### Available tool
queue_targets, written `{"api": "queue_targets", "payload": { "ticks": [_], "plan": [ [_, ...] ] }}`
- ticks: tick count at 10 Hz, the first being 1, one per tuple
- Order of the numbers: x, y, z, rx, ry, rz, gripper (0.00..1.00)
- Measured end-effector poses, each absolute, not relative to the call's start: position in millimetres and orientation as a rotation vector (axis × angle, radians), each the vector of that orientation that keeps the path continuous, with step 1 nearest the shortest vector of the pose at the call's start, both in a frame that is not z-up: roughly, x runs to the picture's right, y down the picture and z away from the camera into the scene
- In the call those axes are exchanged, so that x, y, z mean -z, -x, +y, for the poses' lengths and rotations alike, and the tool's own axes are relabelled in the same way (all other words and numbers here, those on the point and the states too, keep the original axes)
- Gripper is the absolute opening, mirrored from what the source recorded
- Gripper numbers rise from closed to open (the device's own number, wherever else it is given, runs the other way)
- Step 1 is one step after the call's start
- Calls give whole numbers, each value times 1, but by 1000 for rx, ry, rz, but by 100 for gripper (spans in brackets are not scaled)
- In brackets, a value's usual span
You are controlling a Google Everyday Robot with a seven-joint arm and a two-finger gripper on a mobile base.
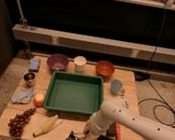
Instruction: Place brush in table surface
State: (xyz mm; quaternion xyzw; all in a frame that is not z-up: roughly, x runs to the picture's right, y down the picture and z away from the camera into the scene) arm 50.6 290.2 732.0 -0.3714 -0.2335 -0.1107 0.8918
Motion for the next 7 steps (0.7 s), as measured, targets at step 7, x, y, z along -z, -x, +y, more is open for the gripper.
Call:
{"api": "queue_targets", "payload": {
  "ticks": [7],
  "plan": [
    [-706,-34,282,280,768,-523,34]
  ]
}}
